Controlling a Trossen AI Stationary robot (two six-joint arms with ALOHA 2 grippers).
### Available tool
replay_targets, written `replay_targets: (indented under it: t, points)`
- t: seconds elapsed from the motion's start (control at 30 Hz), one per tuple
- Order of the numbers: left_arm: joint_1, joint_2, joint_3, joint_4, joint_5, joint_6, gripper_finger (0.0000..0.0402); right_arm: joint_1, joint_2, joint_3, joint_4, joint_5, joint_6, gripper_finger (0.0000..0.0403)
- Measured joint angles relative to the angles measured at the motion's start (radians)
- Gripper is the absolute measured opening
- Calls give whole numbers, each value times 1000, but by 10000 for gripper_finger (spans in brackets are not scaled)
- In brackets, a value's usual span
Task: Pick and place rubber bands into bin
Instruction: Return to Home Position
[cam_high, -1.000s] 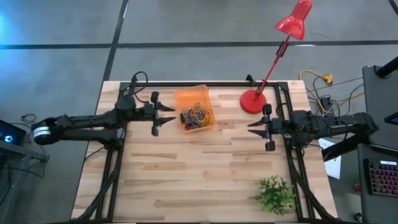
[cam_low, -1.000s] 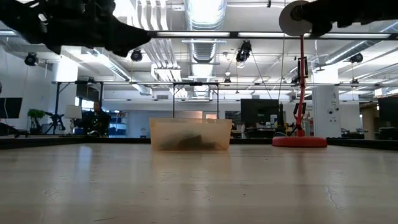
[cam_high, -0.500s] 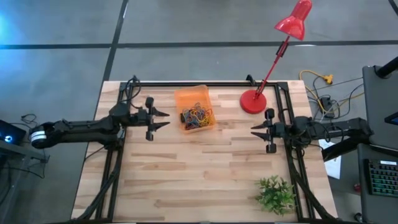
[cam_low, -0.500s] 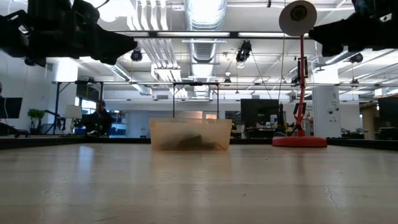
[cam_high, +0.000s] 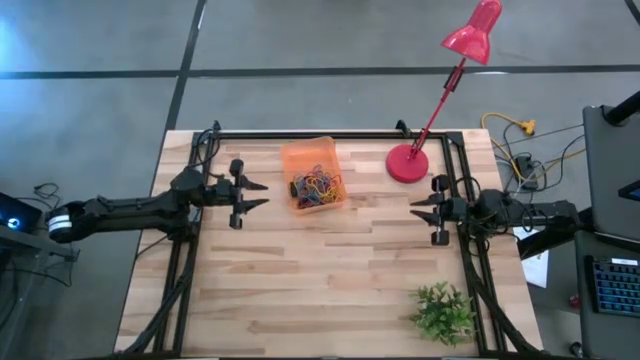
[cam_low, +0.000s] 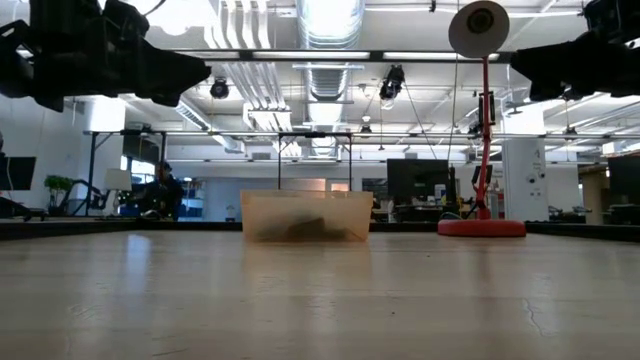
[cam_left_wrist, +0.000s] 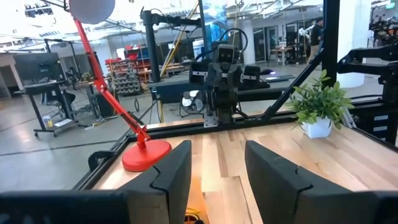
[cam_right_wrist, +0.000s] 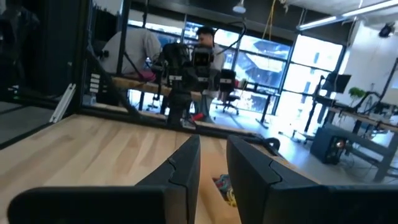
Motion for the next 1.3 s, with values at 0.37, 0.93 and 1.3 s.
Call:
replay_targets:
  t: [0.37,0.93,1.3]
  points:
    - [-15,-21,-96,115,8,74,135,-5,0,-2,-98,-14,43,68]
    - [-84,-115,-128,106,-77,9,135,-4,4,-18,-99,-83,63,68]
    - [-282,-115,-129,85,-265,119,135,-4,3,-18,-100,-87,56,68]
